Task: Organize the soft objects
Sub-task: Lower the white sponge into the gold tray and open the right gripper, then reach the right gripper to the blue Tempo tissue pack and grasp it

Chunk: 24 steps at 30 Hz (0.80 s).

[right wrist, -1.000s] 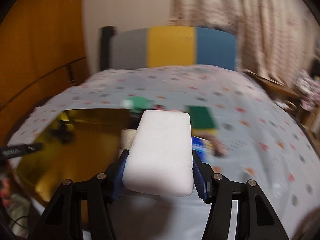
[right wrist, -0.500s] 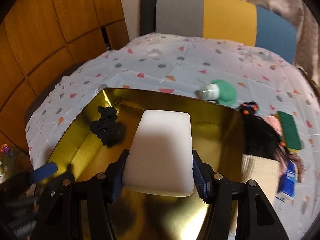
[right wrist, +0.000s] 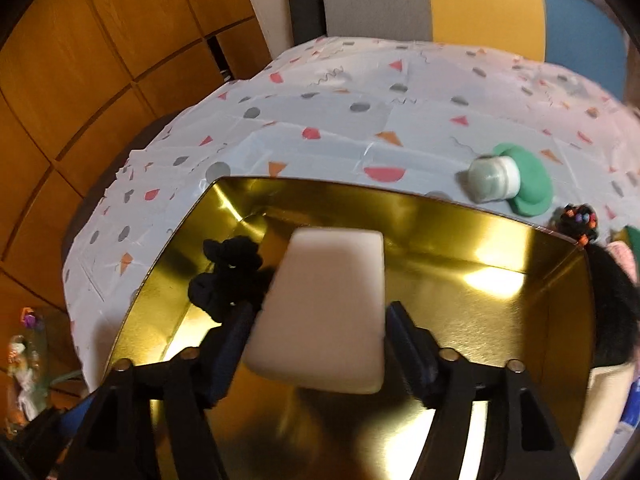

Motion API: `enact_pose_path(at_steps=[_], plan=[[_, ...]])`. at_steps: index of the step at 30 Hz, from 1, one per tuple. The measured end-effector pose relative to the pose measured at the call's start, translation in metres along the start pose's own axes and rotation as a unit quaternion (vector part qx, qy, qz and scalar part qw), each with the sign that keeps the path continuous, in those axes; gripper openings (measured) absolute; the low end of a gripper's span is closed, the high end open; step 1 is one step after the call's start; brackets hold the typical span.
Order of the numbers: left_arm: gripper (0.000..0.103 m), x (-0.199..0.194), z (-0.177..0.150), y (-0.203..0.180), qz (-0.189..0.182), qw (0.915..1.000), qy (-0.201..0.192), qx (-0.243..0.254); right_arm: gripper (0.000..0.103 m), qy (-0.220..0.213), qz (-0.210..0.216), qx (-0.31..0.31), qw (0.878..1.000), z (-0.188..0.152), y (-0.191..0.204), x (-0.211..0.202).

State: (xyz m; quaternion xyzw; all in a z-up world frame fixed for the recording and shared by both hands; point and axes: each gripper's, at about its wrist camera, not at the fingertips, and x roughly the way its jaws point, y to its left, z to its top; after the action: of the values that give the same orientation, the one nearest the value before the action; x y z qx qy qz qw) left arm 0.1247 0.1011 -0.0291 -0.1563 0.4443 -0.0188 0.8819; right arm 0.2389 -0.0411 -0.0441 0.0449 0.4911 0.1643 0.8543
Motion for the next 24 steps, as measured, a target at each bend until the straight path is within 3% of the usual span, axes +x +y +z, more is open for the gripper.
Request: enact_pose_path(at_steps=[4,7,14,20,24], plan=[[0.06,0.001,-0.001,0.0,0.0,1.0,0.002,0.0,0.073,-0.029,0.001,0.005,1.0,-0.008,-0.003,-0.023],[0.06,0.003,-0.003,-0.003,-0.007,0.9999,0.006,0.004,0.079,-0.065,-0.002,0.007,0.998,-0.016,-0.01,-0.052],[0.06,0.002,-0.011,-0.019,-0.05,0.9984,0.016,0.022,0.081,-0.136,-0.05,0.017,0.989,-0.045,-0.045,-0.113],[0.06,-0.003,-0.022,-0.039,-0.088,0.9945,0.019,0.052,0.081,-0.166,-0.099,0.052,0.98,-0.073,-0.088,-0.148],[0.06,-0.009,-0.034,-0.05,-0.132,0.9894,0.023,0.056,0.084,-0.163,-0.131,0.083,0.974,-0.1,-0.118,-0.156]])
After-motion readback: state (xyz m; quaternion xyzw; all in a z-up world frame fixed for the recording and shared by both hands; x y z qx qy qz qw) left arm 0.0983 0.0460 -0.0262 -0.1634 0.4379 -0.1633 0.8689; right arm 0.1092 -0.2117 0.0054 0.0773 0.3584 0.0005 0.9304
